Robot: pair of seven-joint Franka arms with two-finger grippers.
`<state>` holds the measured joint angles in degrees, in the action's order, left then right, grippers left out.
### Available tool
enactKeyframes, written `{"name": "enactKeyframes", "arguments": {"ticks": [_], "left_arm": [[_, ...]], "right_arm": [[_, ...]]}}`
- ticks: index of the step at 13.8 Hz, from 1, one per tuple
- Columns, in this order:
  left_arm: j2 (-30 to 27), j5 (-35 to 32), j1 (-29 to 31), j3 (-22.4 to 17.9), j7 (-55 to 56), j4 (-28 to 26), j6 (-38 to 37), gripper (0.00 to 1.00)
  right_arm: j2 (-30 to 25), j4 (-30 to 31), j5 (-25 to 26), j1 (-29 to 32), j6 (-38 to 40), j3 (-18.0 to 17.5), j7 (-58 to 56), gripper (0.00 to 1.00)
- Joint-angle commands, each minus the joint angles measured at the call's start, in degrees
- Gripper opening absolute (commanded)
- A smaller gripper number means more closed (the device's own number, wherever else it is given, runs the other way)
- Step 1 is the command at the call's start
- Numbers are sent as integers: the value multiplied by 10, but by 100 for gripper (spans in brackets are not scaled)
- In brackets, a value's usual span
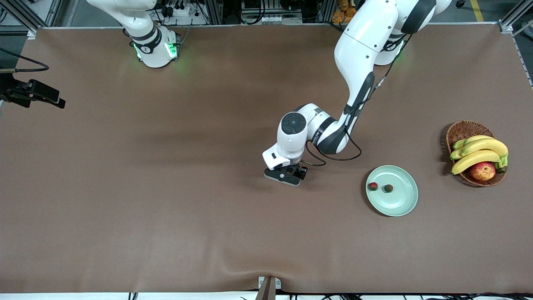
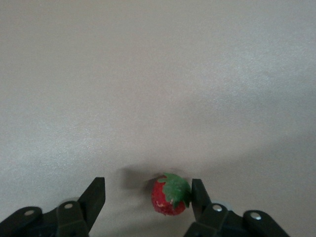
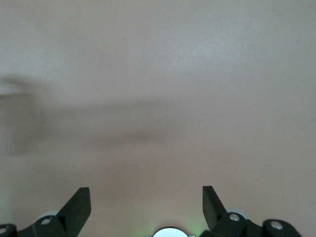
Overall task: Collect all strawberries into plate
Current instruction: 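Carry the strawberry onto the plate and open the left gripper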
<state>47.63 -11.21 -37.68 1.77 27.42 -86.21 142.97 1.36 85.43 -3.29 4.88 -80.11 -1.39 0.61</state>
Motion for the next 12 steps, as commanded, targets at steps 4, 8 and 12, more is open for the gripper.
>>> {"name": "enactKeyframes", "arguments": {"ticks": [4, 8, 12], "left_arm": [[12, -11, -1, -3, 16, 14, -1, 27], [4, -14, -1, -3, 15, 14, -1, 0], [-38, -17, 19, -4, 4, 15, -65, 0]], "right_arm": [[-22, 18, 14, 9, 1, -5, 8, 100], [-22, 18, 14, 14, 3, -5, 8, 100], [-20, 18, 14, 16, 2, -5, 8, 100]]}}
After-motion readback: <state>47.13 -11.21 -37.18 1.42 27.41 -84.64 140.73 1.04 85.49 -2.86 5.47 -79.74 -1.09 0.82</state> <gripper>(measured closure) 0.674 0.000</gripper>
